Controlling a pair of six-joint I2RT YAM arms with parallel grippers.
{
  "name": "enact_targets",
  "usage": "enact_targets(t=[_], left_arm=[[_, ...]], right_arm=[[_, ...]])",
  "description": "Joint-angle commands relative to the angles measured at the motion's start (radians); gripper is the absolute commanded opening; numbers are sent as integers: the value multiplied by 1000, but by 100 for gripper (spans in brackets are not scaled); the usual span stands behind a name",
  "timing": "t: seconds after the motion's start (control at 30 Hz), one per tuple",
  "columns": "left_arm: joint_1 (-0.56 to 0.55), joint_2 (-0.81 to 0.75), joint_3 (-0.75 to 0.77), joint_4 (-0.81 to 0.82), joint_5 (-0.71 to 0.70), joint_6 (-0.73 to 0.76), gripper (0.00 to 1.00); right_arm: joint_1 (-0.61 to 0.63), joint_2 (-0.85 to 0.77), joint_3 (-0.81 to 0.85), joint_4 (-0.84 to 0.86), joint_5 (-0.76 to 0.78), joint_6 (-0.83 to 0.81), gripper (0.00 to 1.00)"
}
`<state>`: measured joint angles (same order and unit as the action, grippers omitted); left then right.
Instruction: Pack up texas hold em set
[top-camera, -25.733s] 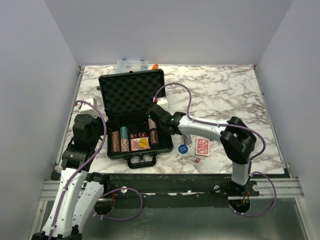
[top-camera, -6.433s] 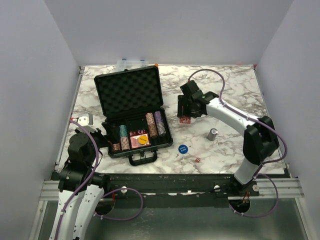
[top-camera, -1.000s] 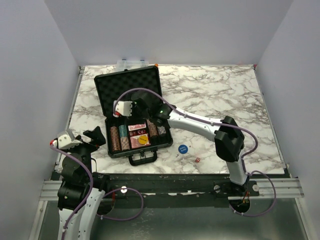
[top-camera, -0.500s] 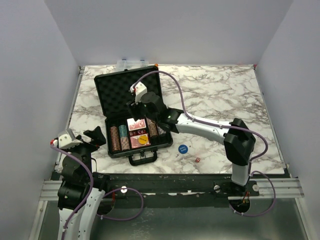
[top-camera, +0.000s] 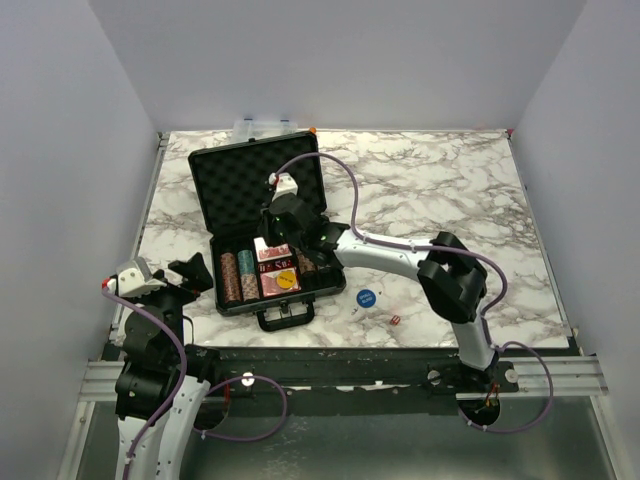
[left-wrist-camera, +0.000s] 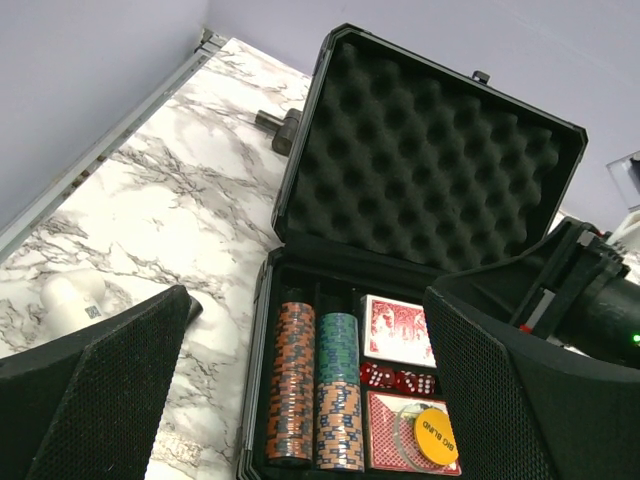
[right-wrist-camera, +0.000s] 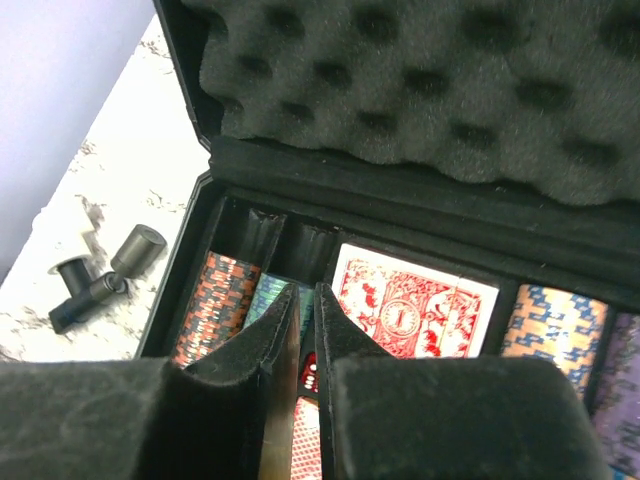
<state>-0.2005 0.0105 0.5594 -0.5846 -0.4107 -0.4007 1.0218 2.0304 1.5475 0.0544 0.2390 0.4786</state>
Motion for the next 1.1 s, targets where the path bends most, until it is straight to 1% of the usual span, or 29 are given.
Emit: enact_targets(t=[0.0, 0.03, 0.1, 0.2, 0.33, 0.5, 1.07], left_arm=[[-1, 5, -11, 12, 33, 16, 99], [-1, 5, -10, 13, 35, 16, 99], [-1, 3, -10, 12, 35, 17, 99], [0, 2, -12, 12, 35, 19, 99], [-1, 2, -12, 12, 34, 20, 99], [-2, 3, -13, 14, 35, 20, 99], [-1, 7, -15, 16, 41, 22, 99]], right_arm=[[-13, 42, 35, -35, 25, 96, 10], [-14, 51, 43, -44, 25, 100, 5], [-18, 71, 59, -53, 29, 113, 1], [-23, 98, 77, -94, 40, 129, 1], [-35, 117, 86, -101, 69, 149, 1], [-52, 150, 122, -128, 69, 157, 1], [-71, 221, 140, -129, 35, 181, 1]])
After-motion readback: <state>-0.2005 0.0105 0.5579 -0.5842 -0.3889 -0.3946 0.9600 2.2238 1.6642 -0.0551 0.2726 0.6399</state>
